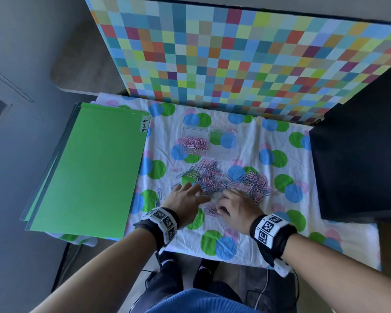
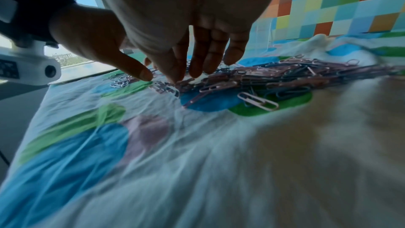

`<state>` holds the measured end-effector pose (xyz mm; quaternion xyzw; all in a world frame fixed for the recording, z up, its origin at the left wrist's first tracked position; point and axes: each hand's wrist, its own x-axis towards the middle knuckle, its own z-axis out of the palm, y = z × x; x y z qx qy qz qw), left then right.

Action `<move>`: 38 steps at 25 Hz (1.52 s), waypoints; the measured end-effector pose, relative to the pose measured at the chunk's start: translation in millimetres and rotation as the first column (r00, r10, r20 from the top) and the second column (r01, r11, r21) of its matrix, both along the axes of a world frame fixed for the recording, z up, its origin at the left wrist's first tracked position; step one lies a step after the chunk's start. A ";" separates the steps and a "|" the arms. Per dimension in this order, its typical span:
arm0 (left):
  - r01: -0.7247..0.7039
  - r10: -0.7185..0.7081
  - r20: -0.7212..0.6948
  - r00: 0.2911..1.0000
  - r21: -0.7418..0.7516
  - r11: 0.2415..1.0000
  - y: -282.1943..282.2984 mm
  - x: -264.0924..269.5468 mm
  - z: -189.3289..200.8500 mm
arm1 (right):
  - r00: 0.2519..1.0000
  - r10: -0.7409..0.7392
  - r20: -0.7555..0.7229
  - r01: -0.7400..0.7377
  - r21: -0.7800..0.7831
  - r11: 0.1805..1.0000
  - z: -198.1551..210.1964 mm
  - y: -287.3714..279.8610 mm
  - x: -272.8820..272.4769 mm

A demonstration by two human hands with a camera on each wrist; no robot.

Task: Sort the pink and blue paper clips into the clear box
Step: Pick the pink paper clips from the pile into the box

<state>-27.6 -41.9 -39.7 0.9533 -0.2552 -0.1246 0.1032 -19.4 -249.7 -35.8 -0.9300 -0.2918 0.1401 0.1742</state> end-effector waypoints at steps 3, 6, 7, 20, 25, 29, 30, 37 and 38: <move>-0.015 0.015 0.014 1.000 -0.054 0.998 -8.7 -4.0 3.6 | 1.000 0.002 0.008 -0.002 -0.004 1.000 0.0 -2.9 1.7; 0.011 -0.013 -0.022 1.000 -0.070 0.997 -21.0 -3.7 4.0 | 1.000 0.005 -0.012 -0.005 -0.014 1.000 -0.3 -4.2 0.9; 0.001 -0.005 -0.058 0.998 -0.061 0.998 -23.2 -3.0 3.5 | 1.000 -0.003 -0.029 0.002 -0.011 1.000 -0.2 -4.6 1.5; -0.434 0.360 -0.258 0.897 -0.355 0.828 -5.4 2.9 8.1 | 0.851 -0.254 -0.460 0.379 0.203 0.903 18.3 -7.1 20.6; -0.595 0.429 -0.445 0.786 -0.354 0.722 -5.9 9.8 15.0 | 0.574 -0.302 -0.761 0.677 0.234 0.697 18.1 -3.5 25.5; -0.772 0.407 -0.690 0.599 -0.361 0.524 -2.3 9.1 14.8 | 0.246 -0.188 -0.951 0.903 0.155 0.400 24.8 -1.6 27.3; -0.798 0.391 -0.727 0.564 -0.360 0.483 -2.5 8.5 13.3 | 0.179 -0.142 -0.974 0.929 0.120 0.351 23.9 -1.9 27.9; -0.328 0.220 -0.383 0.897 -0.245 0.913 -17.9 -9.0 10.8 | 0.319 -0.284 -0.904 0.845 0.136 0.518 14.4 -6.5 25.6; -0.208 0.146 -0.322 0.935 -0.166 0.964 -20.0 -12.3 10.2 | 0.449 -0.373 -0.812 0.759 0.126 0.638 13.8 -6.4 25.0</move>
